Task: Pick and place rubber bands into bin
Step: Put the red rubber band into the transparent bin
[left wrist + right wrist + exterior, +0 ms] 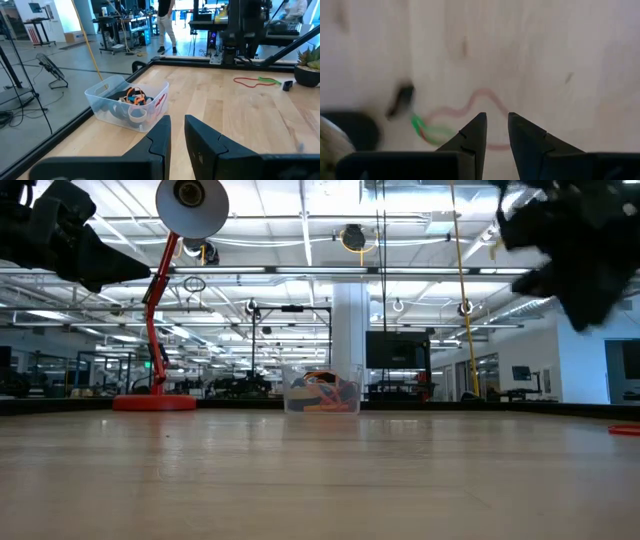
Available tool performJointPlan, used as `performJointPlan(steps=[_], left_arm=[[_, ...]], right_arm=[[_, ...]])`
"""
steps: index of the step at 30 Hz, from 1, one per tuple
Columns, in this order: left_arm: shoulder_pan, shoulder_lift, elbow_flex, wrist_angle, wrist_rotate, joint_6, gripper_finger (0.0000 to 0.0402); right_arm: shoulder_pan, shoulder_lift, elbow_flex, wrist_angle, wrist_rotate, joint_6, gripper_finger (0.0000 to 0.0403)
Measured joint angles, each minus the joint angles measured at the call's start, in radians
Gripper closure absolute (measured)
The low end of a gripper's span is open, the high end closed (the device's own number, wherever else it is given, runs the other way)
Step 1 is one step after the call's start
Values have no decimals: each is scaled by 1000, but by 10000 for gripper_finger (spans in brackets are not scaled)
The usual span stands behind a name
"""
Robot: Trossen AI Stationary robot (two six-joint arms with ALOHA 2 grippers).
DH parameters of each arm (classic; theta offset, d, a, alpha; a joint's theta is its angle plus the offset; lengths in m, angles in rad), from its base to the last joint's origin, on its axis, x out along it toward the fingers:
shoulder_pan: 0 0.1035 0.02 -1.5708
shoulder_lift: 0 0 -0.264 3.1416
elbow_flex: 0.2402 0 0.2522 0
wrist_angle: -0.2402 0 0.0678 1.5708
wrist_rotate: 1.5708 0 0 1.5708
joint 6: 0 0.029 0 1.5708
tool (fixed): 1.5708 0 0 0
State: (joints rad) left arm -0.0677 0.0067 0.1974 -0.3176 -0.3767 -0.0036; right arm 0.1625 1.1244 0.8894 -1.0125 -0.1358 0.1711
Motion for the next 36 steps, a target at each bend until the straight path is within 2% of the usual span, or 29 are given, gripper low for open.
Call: performJointPlan(steps=[5,10,36], left_arm=[[0,0,0,0,0,1,339],[0,0,0,0,-2,1,339],[0,0,0,0,-26,0,339]], right_arm=[[98,4,-177,74,0,-53,330],[153,58,-143,74,111,-8,330],[169,296,-141,111,109,-7,330]])
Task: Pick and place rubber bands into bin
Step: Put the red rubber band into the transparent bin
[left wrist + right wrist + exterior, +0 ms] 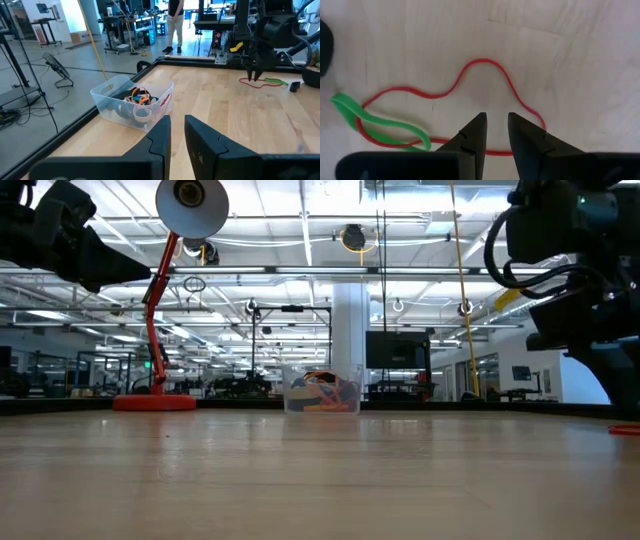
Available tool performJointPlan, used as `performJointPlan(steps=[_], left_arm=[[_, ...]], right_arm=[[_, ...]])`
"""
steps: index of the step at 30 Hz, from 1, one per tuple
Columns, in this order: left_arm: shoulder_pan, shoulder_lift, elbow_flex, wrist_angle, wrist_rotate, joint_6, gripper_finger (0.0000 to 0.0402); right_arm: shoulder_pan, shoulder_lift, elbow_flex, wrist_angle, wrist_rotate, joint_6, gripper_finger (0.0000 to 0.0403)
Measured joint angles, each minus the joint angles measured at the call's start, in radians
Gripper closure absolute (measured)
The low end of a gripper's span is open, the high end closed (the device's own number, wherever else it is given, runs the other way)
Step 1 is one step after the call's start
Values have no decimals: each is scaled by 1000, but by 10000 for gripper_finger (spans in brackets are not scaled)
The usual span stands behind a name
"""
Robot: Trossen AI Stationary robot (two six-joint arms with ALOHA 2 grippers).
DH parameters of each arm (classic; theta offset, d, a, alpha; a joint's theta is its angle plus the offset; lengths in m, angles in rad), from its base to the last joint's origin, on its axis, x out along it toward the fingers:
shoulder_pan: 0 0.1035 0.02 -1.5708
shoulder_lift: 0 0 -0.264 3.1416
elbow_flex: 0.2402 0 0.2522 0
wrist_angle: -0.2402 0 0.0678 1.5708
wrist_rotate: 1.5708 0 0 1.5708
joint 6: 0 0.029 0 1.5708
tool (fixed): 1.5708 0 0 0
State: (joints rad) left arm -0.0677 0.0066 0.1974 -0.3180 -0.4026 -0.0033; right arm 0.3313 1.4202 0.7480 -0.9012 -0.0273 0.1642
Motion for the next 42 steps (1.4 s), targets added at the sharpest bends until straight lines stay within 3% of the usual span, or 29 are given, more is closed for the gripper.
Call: performJointPlan(steps=[4,8,13,25,33,42], left_arm=[[0,0,0,0,0,0,339],[0,0,0,-1,0,0,339],[0,0,0,-1,0,0,339],[0,0,0,-1,0,0,339],[0,0,0,-1,0,-1,339],[0,0,0,0,0,-1,339]], right_arm=[[0,5,26,39,1,-44,330],[1,5,33,104,10,-195,330],[0,6,33,99,58,-281,330],[0,6,32,97,53,-418,330],[0,6,8,105,53,-626,330],[1,6,-27,184,51,-656,330]])
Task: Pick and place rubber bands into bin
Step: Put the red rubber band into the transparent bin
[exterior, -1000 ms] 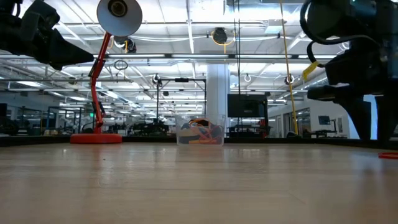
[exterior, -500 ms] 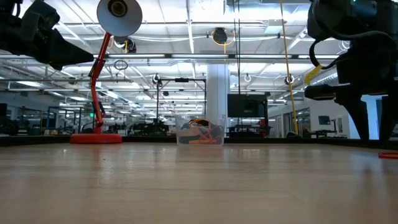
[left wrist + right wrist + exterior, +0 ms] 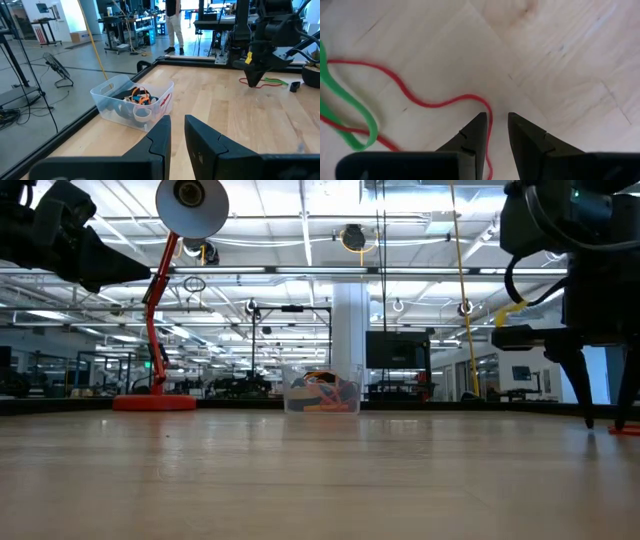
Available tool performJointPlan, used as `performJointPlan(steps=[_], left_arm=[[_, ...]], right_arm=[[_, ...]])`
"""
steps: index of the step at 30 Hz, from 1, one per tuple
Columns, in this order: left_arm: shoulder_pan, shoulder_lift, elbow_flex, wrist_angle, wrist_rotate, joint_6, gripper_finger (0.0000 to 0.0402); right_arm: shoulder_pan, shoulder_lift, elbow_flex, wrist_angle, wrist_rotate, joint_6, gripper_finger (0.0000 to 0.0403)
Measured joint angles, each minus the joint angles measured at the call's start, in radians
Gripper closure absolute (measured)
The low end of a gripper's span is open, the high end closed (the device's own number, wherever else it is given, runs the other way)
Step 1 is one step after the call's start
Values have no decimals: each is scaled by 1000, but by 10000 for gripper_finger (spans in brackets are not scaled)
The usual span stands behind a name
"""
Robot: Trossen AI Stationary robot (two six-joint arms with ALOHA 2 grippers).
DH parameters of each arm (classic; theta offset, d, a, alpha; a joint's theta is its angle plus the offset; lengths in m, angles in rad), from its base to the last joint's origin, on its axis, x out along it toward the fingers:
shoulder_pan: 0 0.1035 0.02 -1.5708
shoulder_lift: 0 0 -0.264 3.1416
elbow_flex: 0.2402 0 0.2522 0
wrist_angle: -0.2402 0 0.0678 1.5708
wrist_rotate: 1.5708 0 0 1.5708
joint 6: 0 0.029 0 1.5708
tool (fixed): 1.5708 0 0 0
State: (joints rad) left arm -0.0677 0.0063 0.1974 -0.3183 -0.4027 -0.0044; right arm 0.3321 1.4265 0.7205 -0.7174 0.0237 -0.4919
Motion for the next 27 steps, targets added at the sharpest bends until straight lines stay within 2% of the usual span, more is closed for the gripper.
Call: performJointPlan(steps=[11,19,23,27], left_arm=[[0,0,0,0,0,-4,339],[0,0,0,0,0,-5,339],[0,0,0,0,0,-7,339],[0,0,0,0,0,-8,339]], right_arm=[[-2,-5,-76,81,-59,24,334],[-1,-3,-116,92,-78,41,395],[0,-3,-123,93,-77,35,396],[0,-6,-123,105,-73,114,401]])
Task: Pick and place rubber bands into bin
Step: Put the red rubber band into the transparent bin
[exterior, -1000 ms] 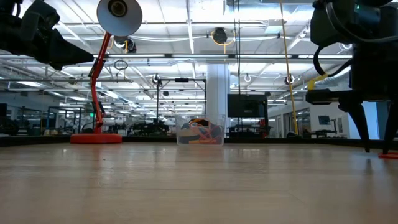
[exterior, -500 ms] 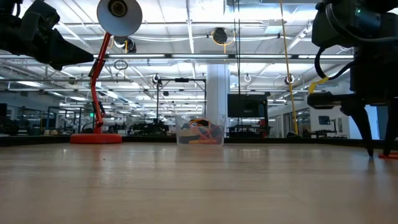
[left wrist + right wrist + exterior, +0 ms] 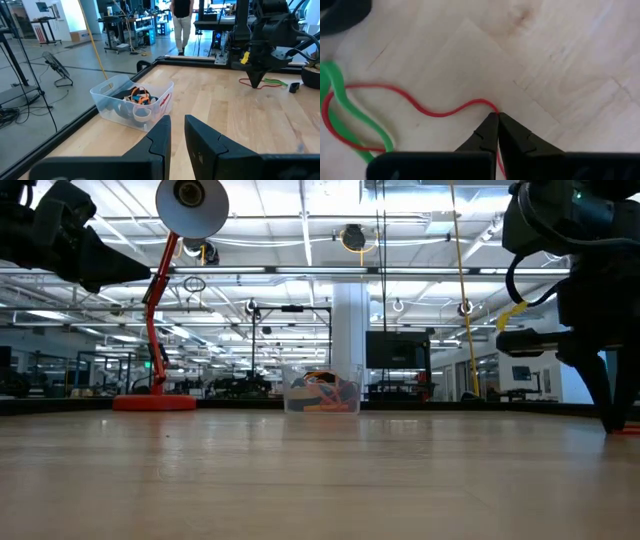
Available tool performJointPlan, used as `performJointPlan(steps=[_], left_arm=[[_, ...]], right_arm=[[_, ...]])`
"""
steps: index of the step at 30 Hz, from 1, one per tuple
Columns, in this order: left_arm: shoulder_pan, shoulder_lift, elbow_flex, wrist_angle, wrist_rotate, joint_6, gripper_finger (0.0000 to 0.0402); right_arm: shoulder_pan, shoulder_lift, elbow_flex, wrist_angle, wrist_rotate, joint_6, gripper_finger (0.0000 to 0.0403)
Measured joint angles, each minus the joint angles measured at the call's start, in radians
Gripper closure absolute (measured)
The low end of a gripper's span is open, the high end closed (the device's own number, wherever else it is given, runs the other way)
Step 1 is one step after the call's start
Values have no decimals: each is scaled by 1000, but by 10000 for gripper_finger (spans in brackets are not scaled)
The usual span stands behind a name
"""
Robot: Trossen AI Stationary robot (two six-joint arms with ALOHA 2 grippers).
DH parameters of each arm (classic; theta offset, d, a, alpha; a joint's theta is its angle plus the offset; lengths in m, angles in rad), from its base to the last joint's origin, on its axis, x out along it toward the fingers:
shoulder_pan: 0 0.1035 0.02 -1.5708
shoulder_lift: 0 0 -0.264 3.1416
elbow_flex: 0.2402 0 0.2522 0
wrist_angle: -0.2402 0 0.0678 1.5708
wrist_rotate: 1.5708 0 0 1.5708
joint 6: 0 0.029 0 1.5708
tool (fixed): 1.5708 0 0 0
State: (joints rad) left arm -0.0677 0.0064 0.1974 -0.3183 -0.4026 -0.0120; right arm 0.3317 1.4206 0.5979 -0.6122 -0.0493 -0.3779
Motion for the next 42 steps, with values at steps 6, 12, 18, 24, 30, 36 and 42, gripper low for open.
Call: performJointPlan(steps=[6,12,18,24,30,36,42], left_arm=[[0,0,0,1,0,-1,339],[1,0,0,10,1,3,339],[1,0,0,9,7,3,339],[1,0,0,9,7,-2,339],[1,0,0,9,8,-4,339],[1,0,0,10,8,-4,339],[1,0,0,9,8,-4,339]], right_arm=[[-3,-42,71,43,167,128,402],[-4,-145,140,232,470,262,403],[-5,-255,148,549,752,200,403],[-7,-323,149,856,921,61,403],[-21,-341,148,1105,947,-77,403],[-55,-341,148,1201,946,-150,403],[-84,-341,148,1212,943,-159,403]])
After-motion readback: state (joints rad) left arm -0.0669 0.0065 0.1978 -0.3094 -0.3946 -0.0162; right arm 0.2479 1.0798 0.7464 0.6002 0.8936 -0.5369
